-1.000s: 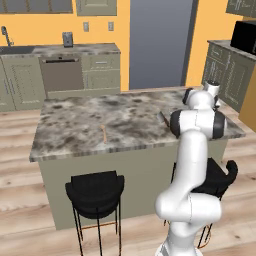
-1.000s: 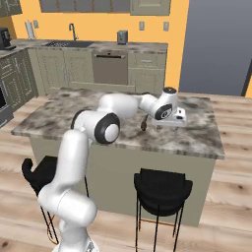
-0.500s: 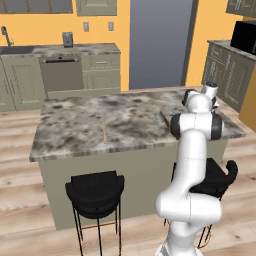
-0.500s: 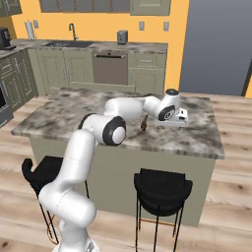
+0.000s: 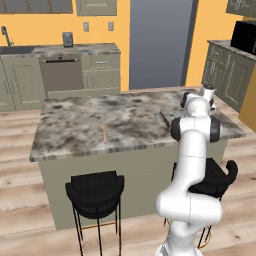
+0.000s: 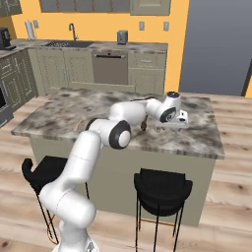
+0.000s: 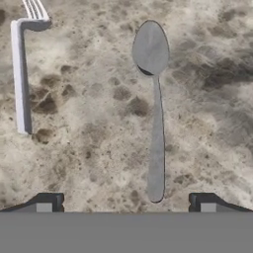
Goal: Pick up the metallic utensils from the counter and place them in the open drawer. Make sure not to pick up any wooden utensils.
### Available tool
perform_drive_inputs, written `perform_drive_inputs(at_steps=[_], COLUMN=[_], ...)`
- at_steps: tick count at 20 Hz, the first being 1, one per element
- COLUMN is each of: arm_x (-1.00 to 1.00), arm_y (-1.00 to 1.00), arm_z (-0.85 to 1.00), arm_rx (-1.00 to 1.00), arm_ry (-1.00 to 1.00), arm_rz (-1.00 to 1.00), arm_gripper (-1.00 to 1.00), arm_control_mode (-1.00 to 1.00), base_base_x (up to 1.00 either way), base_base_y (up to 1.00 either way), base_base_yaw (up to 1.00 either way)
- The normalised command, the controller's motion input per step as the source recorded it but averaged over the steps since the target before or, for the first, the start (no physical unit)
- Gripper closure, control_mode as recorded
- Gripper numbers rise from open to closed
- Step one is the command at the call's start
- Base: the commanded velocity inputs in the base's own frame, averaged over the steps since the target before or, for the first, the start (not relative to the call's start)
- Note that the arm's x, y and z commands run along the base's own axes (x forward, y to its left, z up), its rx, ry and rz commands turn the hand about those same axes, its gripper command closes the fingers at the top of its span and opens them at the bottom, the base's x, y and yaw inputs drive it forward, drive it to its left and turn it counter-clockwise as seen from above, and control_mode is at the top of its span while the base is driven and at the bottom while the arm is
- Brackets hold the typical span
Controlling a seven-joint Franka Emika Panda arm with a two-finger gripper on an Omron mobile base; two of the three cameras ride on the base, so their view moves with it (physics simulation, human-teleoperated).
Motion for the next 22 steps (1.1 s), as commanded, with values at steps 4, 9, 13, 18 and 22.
perform_drive_inputs(at_steps=[4, 9, 13, 18, 22], arm_x=[0.17, 0.14, 0.12, 0.13, 0.10], arm_y=[0.00, 0.00, 0.00, 0.00, 0.00], arm_z=[-0.17, -0.14, -0.12, -0.08, -0.08], arm_rx=[0.00, 0.00, 0.00, 0.00, 0.00], arm_ry=[0.00, 0.00, 0.00, 0.00, 0.00], arm_rz=[0.00, 0.00, 0.00, 0.00, 0.00], arm_gripper=[-1.00, -1.00, -1.00, -1.00, -1.00], arm_control_mode=[-1.00, -1.00, -1.00, -1.00, -1.00], base_base_x=[0.00, 0.00, 0.00, 0.00, 0.00], base_base_y=[0.00, 0.00, 0.00, 0.00, 0.00], base_base_yaw=[0.00, 0.00, 0.00, 0.00, 0.00])
